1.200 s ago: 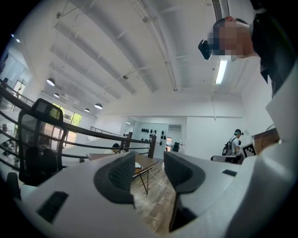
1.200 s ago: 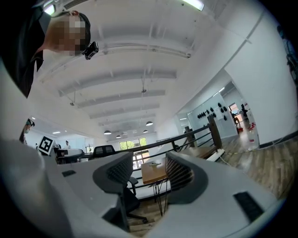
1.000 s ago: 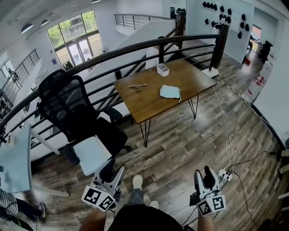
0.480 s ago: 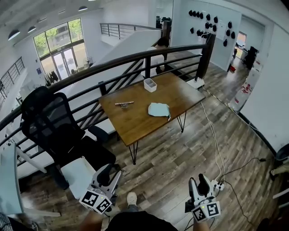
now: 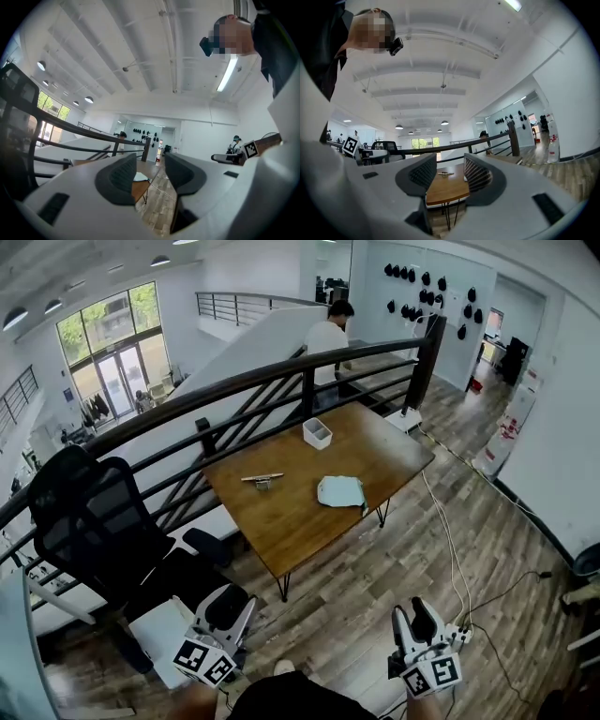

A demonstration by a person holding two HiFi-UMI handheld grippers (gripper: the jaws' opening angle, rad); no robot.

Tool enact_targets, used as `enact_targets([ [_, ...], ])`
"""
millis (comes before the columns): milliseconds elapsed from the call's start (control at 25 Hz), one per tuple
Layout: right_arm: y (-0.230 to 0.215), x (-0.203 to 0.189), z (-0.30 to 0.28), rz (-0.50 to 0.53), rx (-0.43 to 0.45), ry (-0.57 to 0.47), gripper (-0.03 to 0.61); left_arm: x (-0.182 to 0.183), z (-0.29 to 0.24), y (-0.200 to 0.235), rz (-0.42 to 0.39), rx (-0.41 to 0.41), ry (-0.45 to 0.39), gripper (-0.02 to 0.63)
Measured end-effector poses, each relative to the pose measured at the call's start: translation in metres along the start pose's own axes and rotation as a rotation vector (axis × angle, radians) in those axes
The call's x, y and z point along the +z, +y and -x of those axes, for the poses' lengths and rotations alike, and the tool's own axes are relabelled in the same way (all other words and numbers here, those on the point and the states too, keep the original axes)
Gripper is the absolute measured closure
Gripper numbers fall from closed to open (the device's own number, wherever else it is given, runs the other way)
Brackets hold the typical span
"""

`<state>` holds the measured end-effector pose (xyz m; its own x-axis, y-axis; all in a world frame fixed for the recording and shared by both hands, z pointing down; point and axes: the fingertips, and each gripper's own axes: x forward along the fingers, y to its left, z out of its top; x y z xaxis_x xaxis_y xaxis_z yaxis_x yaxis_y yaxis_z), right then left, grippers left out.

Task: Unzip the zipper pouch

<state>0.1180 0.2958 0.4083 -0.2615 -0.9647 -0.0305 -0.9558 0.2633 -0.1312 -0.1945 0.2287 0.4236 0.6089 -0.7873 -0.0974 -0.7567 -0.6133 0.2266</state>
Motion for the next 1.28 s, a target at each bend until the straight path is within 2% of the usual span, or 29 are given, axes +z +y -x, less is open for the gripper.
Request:
enact_targets([
  [240,-0.003,-0.011,-0.036,-0.032,-0.034,0.020,0.410,-0.006,-0.024,0.038,0.018,-0.012,0.027,0.419],
  [560,-0.024,-0.023,-0.067,-0.036,-0.061,0.062,0.423,-0.018,-0.066,0.047,0.028,-0.050,0.071,0.419],
  [720,-0.045,-0.032,-0.100,-0.041,-0.040,0.080,0.426,-0.023,-0.090,0.055,0.014,-0.042,0.078,0.419],
  [1040,-0.087,-0.014,-0.181,-0.013,0.074,0.060,0.442,-0.019,-0.157,0.063,-0.008,0.006,0.063,0.419],
  [1280,-0.143,-0.013,-0.221,-0.038,0.094,0.060,0.451,-0.020,-0.223,0.055,-0.033,0.004,0.067,0.419],
])
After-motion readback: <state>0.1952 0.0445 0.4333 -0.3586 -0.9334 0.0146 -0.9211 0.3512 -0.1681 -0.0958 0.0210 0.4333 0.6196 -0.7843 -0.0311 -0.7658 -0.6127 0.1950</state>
